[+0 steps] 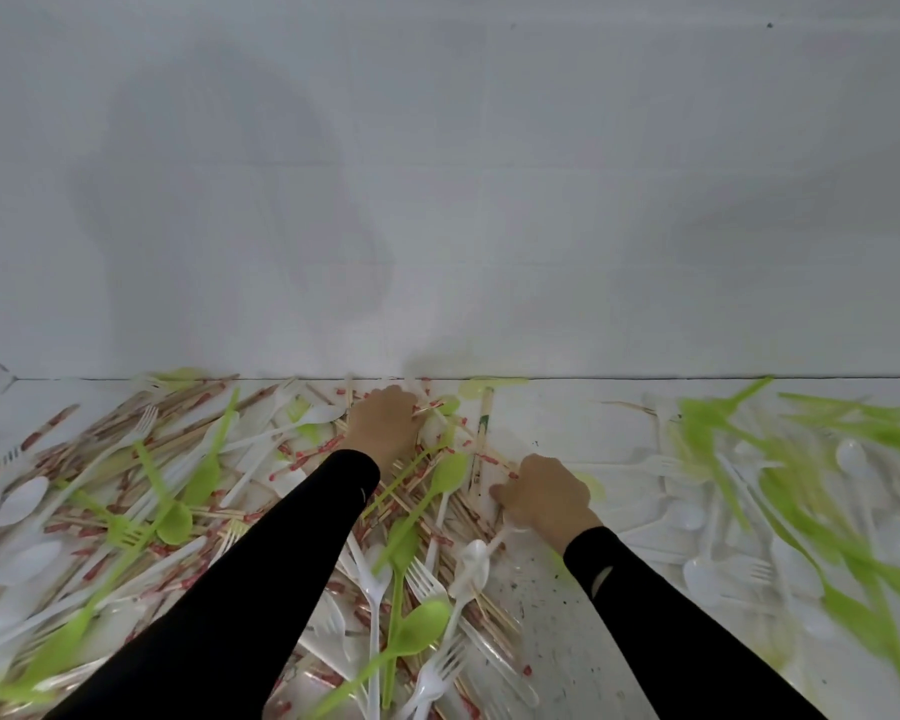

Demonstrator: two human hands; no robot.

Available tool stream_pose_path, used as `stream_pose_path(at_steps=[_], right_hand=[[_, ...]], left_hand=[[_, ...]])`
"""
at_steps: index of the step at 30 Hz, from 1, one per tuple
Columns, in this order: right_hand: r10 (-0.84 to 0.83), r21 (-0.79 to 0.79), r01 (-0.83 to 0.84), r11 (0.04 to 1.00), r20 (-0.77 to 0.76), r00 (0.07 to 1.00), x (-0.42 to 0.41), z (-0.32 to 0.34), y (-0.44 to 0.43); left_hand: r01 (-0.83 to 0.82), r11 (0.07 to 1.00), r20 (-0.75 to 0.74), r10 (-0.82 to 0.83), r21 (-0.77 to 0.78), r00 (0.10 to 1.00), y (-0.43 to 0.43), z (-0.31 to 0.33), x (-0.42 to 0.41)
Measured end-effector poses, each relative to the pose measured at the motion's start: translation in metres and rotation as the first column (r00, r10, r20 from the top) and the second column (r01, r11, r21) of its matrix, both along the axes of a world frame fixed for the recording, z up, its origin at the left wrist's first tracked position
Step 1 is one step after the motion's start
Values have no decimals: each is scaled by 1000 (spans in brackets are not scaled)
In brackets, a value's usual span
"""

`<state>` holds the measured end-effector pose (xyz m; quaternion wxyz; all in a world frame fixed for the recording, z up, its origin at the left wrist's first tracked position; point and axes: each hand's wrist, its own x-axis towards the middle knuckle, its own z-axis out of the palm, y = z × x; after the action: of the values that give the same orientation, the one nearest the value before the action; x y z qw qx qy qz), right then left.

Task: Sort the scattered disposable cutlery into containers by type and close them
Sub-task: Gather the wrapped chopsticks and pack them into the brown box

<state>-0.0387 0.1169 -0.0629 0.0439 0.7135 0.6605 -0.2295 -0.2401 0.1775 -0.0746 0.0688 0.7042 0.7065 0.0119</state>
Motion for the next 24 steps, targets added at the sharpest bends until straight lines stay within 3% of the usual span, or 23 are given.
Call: stream_pose_path(at_steps=[5,10,12,14,18,21,24], right_hand=[[9,44,-12,999,79,997,17,6,3],[-51,40,52,998,-21,998,19,3,-2],[-82,23,84,996,-66,994,18,2,-3],[-113,17,115,993,-107,988,18,3,-2],[-193,93,225,970,-268,944,21,12,2],[-219,137,285,949,-365,905,24,24,13],[-234,148,325,934,-434,870,30,34,23]], left_hand=[[-20,999,87,23,-41,996,-4,1,-6],[-20,996,231,39,-85,972,-15,-1,1],[-35,988,406,95,-153,909,-21,-2,2],[-65,955,596,233,-290,768,-24,5,2],[-26,873,687,402,-488,605,-27,33,-6],[40,893,758,356,-448,546,-34,53,-9],[61,949,852,248,-309,461,-37,68,-17]])
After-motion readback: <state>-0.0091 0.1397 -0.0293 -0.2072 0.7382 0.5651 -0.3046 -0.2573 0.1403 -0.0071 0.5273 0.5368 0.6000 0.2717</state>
